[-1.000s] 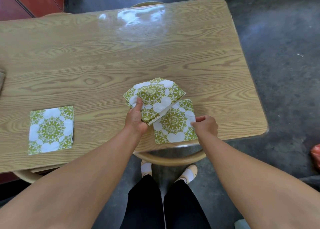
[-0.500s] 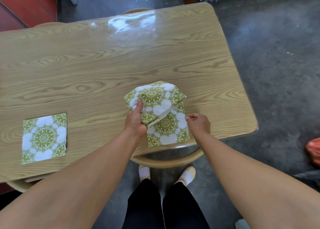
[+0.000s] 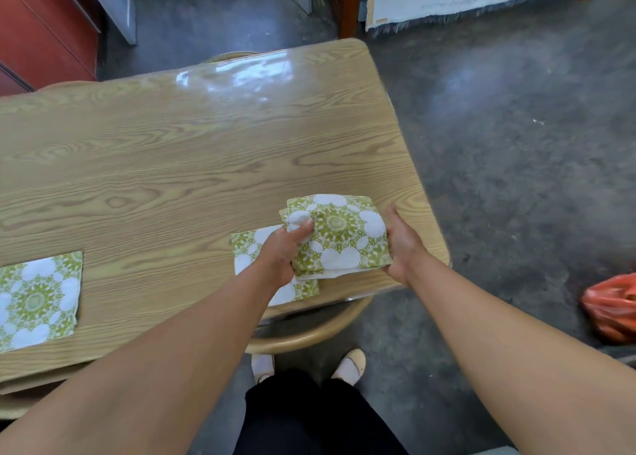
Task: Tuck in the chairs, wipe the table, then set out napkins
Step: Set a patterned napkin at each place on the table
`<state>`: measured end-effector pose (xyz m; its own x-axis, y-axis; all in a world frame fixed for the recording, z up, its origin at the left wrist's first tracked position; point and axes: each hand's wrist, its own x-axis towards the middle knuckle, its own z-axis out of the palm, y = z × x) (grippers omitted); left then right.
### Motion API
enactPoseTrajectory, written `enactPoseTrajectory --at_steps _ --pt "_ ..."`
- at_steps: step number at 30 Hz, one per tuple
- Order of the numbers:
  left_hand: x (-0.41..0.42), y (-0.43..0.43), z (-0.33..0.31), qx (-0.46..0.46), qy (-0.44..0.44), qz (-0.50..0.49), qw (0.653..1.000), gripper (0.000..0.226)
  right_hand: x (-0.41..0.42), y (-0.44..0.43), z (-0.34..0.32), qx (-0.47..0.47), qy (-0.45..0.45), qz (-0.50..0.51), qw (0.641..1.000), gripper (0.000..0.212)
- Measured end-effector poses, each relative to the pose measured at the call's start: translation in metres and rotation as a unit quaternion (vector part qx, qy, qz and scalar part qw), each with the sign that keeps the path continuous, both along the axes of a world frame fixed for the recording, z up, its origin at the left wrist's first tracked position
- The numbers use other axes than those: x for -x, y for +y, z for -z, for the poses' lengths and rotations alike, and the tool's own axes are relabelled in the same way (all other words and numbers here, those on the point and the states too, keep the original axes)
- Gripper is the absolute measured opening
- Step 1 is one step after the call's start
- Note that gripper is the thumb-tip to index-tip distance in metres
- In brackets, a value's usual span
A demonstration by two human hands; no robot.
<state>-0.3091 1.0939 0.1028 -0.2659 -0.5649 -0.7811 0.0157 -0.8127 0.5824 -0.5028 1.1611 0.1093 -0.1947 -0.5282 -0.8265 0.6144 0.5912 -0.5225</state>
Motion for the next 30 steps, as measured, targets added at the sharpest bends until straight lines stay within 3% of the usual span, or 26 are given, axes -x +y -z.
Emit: enactPoseTrajectory --at_steps 4,6,9,14,22,30 --pt "0.03 0.006 0.002 0.035 -0.03 -0.026 0.999 0.057 0.029 0.006 -0.01 0.023 0.102 -0.092 0.99 0.058" --pt "0.043 0.008 0.003 0.042 -0.034 -0.033 0.998 0.079 0.039 0.006 -0.016 0.02 0.137 -0.109 0.984 0.042" --pt "0.062 0.007 0.014 0.039 -0.03 -0.048 0.998 0.112 0.06 0.002 -0.017 0.005 0.163 -0.104 0.981 0.037" --pt "0.091 0.003 0.01 0.016 -0.06 -0.101 0.993 0.055 0.09 -0.02 -0.013 -0.005 0.198 -0.152 0.968 0.043" --pt "0.146 -0.022 0.025 -0.019 -0.022 -0.201 0.979 0.038 0.147 -0.087 -0.012 0.039 0.229 -0.263 0.936 0.033" --pt "0.199 -0.046 0.03 -0.04 0.008 -0.278 0.96 0.041 0.203 -0.133 -0.006 0.018 0.237 -0.328 0.914 0.033"
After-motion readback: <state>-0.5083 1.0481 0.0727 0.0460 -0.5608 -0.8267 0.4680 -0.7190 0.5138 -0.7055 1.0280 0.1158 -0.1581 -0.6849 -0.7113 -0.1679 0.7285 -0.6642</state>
